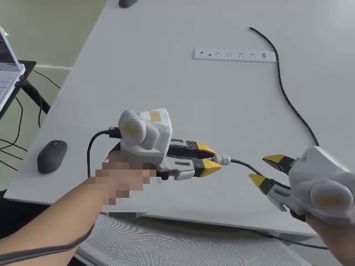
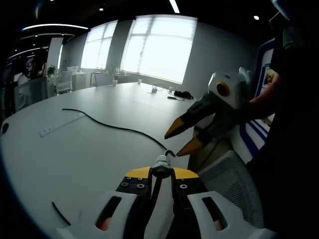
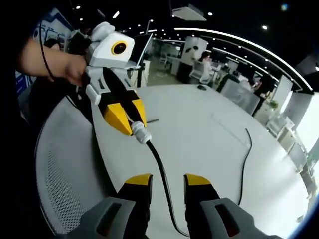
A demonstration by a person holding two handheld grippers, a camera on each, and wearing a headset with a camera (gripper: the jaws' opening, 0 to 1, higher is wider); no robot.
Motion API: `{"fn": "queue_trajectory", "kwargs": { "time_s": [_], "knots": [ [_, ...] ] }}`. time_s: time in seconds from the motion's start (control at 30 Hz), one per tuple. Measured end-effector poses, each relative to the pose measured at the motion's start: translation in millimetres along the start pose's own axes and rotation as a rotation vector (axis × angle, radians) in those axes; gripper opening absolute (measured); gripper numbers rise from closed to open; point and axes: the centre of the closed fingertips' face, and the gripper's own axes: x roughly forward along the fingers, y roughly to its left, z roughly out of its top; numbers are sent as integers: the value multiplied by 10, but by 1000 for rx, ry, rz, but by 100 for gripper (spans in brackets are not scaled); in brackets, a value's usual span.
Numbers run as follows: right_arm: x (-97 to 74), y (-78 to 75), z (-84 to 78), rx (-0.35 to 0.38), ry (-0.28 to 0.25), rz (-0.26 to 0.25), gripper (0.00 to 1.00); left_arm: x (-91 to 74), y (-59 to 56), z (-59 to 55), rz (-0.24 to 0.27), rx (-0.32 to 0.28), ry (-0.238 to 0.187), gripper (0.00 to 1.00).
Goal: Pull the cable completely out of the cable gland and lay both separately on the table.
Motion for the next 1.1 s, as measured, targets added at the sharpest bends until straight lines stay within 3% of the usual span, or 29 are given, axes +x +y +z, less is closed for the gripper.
{"fn": "queue_trajectory", "kwargs": {
  "time_s": [0.4, 0.83, 1.1],
  "knots": [
    [148, 161, 249, -160, -5, 50, 18, 5, -41, -25, -9, 10, 12, 15],
    [181, 256, 262, -306, 5, 74, 9, 24, -71, -29, -5, 8, 11, 15],
    [198, 322, 244, -344, 3, 99, 1, 14, -70, -47, 0, 2, 16, 15]
  ]
}}
